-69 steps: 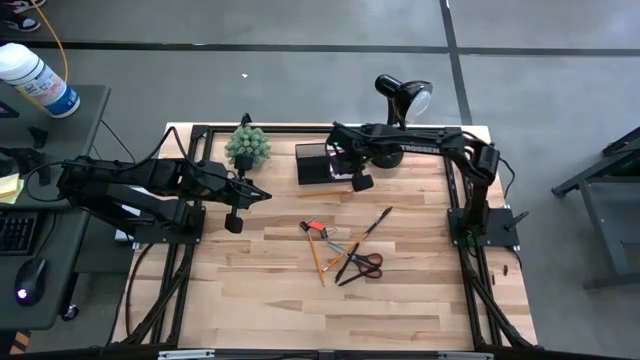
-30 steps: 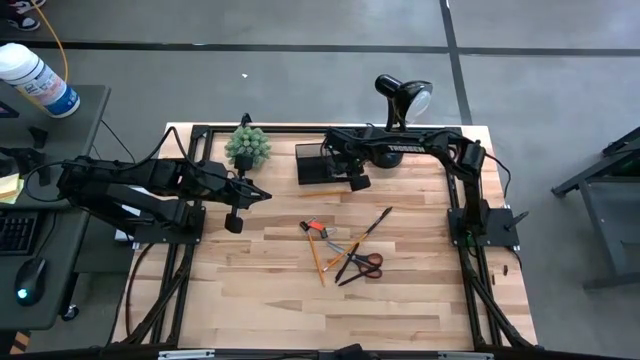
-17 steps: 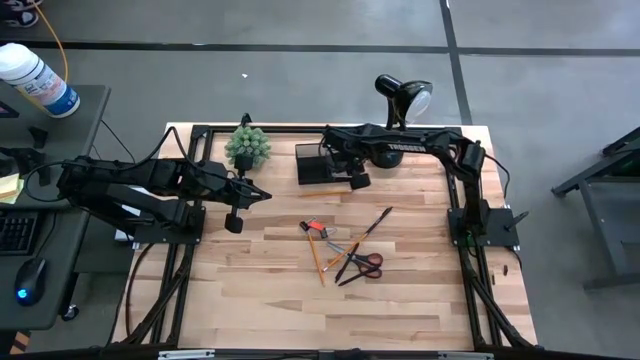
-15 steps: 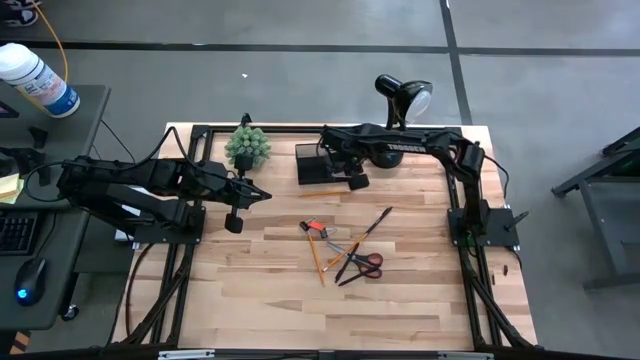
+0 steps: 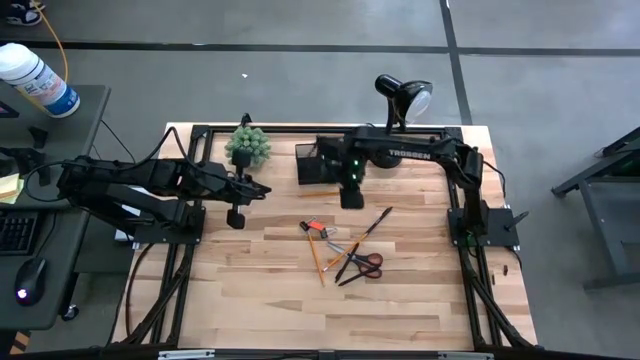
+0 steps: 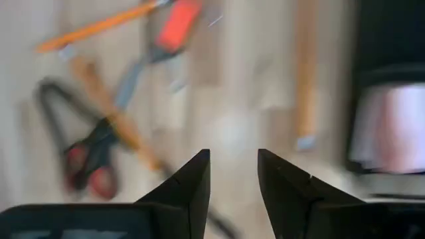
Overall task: Pick and place office supplies into organizer
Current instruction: Put the bottom right yellow pencil into the black desk organizer
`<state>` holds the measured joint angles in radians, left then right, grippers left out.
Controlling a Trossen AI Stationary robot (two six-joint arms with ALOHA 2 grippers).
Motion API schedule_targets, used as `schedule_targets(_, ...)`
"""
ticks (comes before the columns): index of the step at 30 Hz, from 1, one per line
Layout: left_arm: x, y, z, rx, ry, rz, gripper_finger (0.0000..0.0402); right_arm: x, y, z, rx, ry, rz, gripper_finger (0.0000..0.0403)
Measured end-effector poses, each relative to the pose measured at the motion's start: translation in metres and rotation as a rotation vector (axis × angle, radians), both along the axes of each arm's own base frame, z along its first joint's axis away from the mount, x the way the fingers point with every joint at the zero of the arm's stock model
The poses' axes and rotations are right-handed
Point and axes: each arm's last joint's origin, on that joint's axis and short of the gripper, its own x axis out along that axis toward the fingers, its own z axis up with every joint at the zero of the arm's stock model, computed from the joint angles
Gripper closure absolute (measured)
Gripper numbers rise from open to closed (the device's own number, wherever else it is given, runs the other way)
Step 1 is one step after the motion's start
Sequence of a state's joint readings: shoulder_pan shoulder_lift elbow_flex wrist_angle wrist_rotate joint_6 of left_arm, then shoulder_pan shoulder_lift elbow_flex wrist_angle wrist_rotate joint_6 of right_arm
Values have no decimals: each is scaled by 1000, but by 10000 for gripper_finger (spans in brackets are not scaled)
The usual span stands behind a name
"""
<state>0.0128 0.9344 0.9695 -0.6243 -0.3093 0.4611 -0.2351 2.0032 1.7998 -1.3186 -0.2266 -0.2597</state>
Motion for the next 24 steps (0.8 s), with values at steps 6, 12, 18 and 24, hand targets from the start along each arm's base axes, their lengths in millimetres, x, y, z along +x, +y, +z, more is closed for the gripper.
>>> schedule_targets(6, 0, 1, 0, 39, 10, 3, 401, -26, 46, -28, 67, 144, 38, 295)
schedule_targets(12, 1, 1, 1, 34, -4, -3, 401, -67, 80, -37, 93, 138, -62, 316)
schedule_targets(18, 3, 1, 4, 34, -45, -3, 401, -109, 99, -30, 93, -11, -257, 335)
schedule_targets(24, 7, 1, 1, 20, -30, 4, 401, -136, 105, -30, 38, -147, -300, 340)
